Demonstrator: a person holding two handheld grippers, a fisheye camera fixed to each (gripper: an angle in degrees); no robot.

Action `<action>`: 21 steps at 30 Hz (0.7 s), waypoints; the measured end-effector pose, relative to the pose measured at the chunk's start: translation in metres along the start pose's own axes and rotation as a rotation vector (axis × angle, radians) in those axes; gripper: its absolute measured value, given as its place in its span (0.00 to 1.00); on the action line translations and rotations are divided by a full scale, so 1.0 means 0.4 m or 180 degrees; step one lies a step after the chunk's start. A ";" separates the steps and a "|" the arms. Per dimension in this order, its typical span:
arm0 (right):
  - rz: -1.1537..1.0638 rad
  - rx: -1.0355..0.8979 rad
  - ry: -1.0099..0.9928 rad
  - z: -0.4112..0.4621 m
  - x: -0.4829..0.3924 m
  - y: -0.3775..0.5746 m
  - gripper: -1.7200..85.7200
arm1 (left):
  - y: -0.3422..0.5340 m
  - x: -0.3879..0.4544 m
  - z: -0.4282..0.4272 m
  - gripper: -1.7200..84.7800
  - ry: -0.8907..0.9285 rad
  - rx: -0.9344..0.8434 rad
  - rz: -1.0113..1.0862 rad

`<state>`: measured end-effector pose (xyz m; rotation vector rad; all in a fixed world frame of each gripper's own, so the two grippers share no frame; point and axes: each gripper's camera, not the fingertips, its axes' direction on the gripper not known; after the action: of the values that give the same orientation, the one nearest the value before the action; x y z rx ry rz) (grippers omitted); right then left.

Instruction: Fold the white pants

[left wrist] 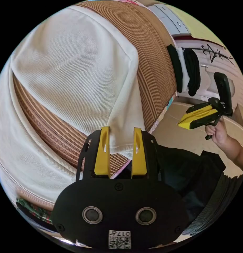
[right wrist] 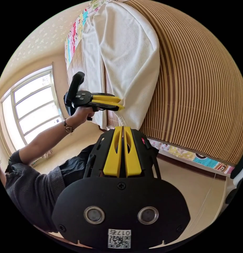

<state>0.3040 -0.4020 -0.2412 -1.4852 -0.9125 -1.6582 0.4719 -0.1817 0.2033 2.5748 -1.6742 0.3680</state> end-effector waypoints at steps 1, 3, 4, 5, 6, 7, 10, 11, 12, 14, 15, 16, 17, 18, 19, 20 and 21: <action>0.0012 0.0027 0.0023 -0.012 0.004 -0.001 0.04 | 0.003 0.003 0.010 0.11 -0.0057 -0.0043 -0.0014; 0.0019 0.0147 0.0099 -0.050 0.013 -0.016 0.05 | 0.044 0.020 0.008 0.08 0.0054 0.0107 -0.0103; 0.0019 0.0231 0.0179 -0.085 0.019 -0.039 0.06 | 0.059 0.028 0.002 0.07 0.0204 0.0175 -0.0074; 0.0027 0.0323 0.0263 -0.125 0.024 -0.075 0.07 | 0.098 0.052 -0.016 0.07 0.0486 0.0367 -0.0002; 0.0028 0.0377 0.0299 -0.147 0.026 -0.098 0.08 | 0.147 0.080 -0.037 0.07 0.0686 0.0582 0.0028; 0.0003 0.0500 0.0336 -0.196 0.028 -0.154 0.10 | 0.172 0.095 -0.047 0.07 0.0761 0.0667 0.0030; -0.0099 0.0897 0.0186 -0.321 0.024 -0.338 0.14 | 0.289 0.163 -0.088 0.07 0.1013 0.1006 -0.0072; -0.0166 0.1024 0.0024 -0.357 0.019 -0.425 0.15 | 0.329 0.181 -0.105 0.06 0.1076 0.1133 -0.0163; -0.0194 0.1086 -0.0052 -0.371 0.016 -0.469 0.15 | 0.363 0.194 -0.123 0.06 0.1140 0.1243 -0.0243; -0.0264 0.1271 -0.0300 -0.409 0.006 -0.649 0.17 | 0.405 0.206 -0.150 0.06 0.1140 0.1377 -0.0342; -0.0251 0.1333 -0.0366 -0.416 0.004 -0.689 0.17 | 0.428 0.211 -0.165 0.06 0.1090 0.1444 -0.0411; -0.0212 0.1483 -0.0519 -0.424 0.000 -0.764 0.18 | 0.439 0.212 -0.171 0.06 0.1064 0.1471 -0.0450; -0.0199 0.1572 -0.0681 -0.422 -0.008 -0.837 0.18 | 0.458 0.210 -0.182 0.06 0.1035 0.1525 -0.0525; -0.0191 0.1588 -0.0730 -0.418 -0.013 -0.871 0.18 | 0.475 0.203 -0.190 0.06 0.1056 0.1571 -0.0598; -0.0132 0.1557 -0.0732 -0.405 -0.026 -0.939 0.18 | 0.483 0.198 -0.193 0.06 0.1078 0.1595 -0.0635; -0.0033 0.1486 -0.0613 -0.387 -0.039 -1.000 0.18 | 0.501 0.188 -0.199 0.06 0.1132 0.1654 -0.0713; 0.0007 0.1450 -0.0535 -0.375 -0.046 -1.027 0.18 | 0.520 0.178 -0.203 0.06 0.1178 0.1729 -0.0779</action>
<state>-0.1250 -0.3300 -0.2893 -1.3151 -1.2802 -1.2267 0.2969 -0.3178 0.2798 2.7655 -1.2387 1.3429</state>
